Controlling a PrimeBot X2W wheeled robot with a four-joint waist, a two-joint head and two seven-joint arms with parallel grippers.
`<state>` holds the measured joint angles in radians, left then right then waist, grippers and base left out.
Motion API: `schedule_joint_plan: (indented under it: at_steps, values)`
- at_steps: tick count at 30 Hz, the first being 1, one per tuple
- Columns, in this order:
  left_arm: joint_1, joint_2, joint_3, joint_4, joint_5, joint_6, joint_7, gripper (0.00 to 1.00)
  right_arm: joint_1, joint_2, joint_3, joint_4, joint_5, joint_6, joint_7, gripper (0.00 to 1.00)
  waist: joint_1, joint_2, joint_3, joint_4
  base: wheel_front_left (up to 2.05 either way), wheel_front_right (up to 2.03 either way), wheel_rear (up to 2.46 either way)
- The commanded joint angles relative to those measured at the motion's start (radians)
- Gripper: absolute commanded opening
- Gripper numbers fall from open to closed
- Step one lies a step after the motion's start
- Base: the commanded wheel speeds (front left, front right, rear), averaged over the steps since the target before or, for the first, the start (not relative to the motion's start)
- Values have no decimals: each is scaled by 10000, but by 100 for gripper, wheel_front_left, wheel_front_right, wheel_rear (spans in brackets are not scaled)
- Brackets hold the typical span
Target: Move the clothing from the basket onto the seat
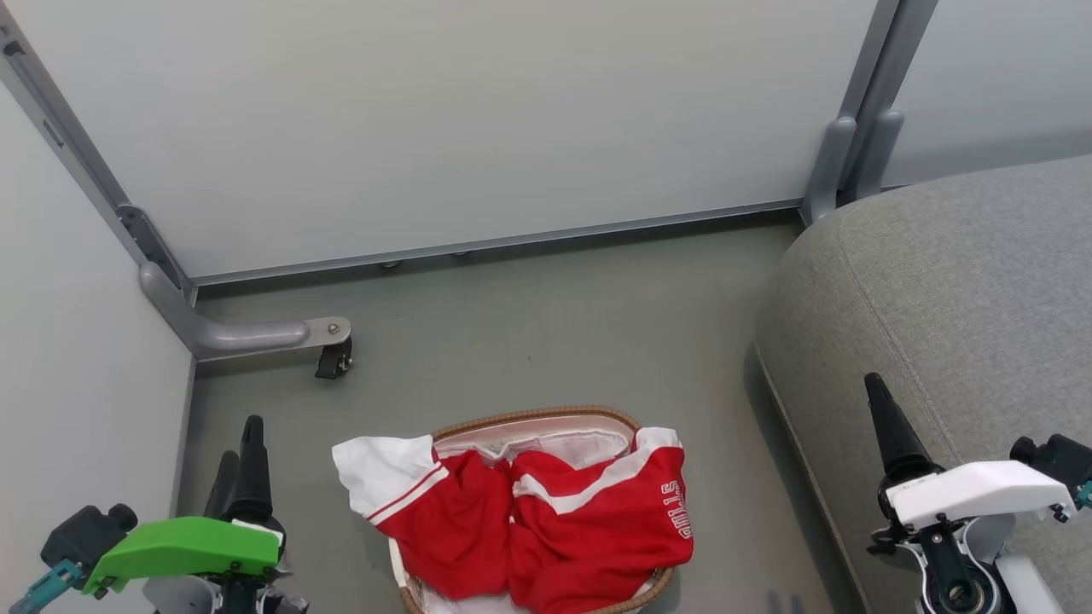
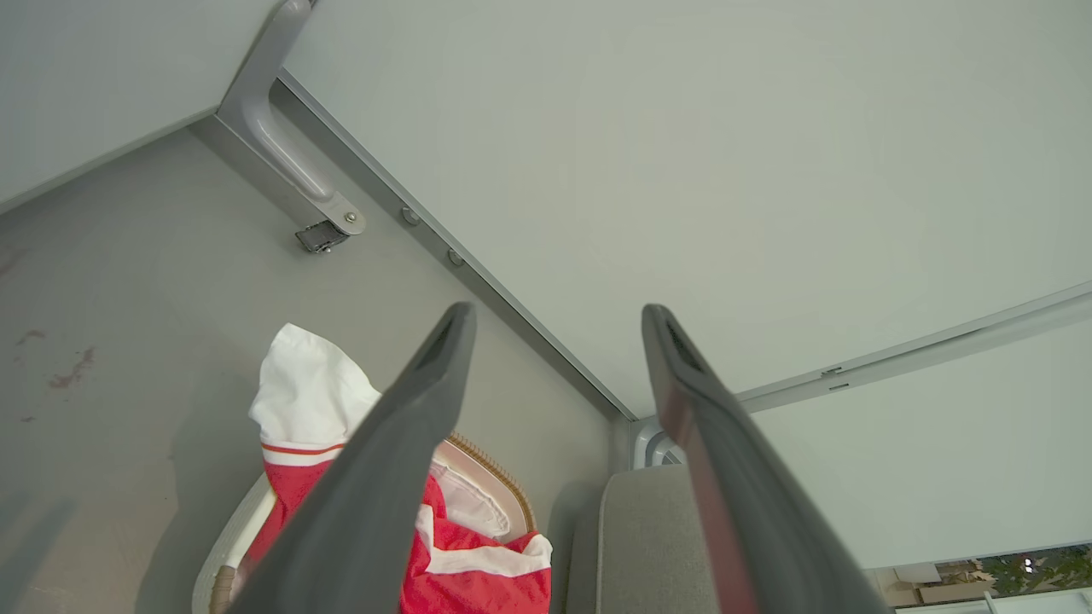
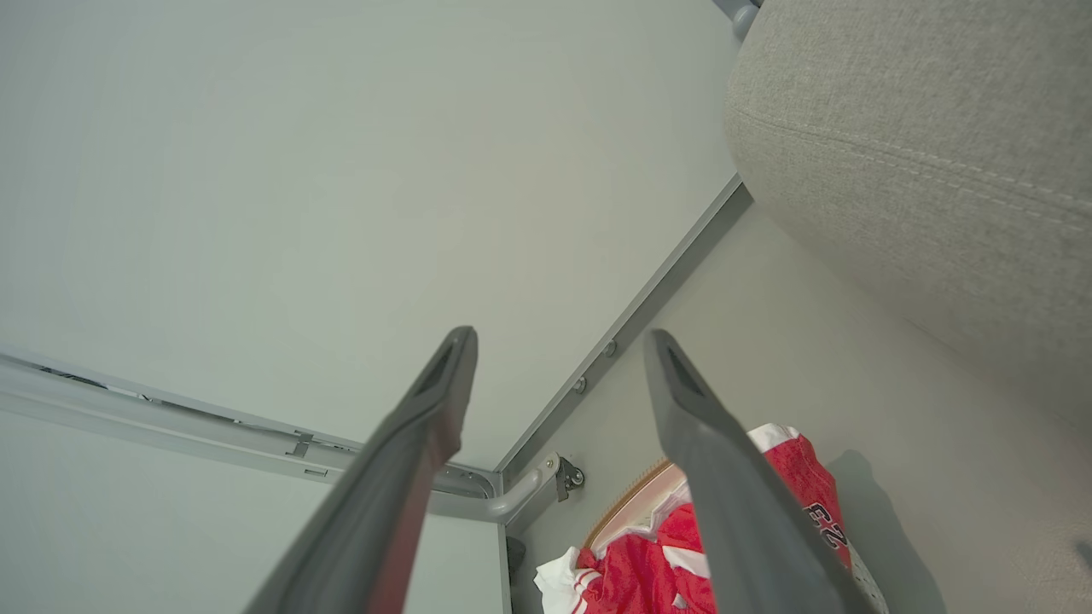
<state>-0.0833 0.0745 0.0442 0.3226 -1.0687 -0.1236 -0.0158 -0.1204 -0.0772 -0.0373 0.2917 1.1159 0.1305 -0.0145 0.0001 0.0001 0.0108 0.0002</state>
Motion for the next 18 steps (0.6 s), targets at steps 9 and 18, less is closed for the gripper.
schedule_joint_plan:
  at_steps: [9,18]
  values:
    - [-375,278,-294,-1,1784,42,-404,100,-357,-145,242,-73,-1783,1,-408,100,-1,-1,27,-1,0,0,0]
    - [-365,409,-590,-63,3081,54,-705,100,-439,-306,399,36,-3185,1,-713,100,-1,-1,53,4,0,0,0]
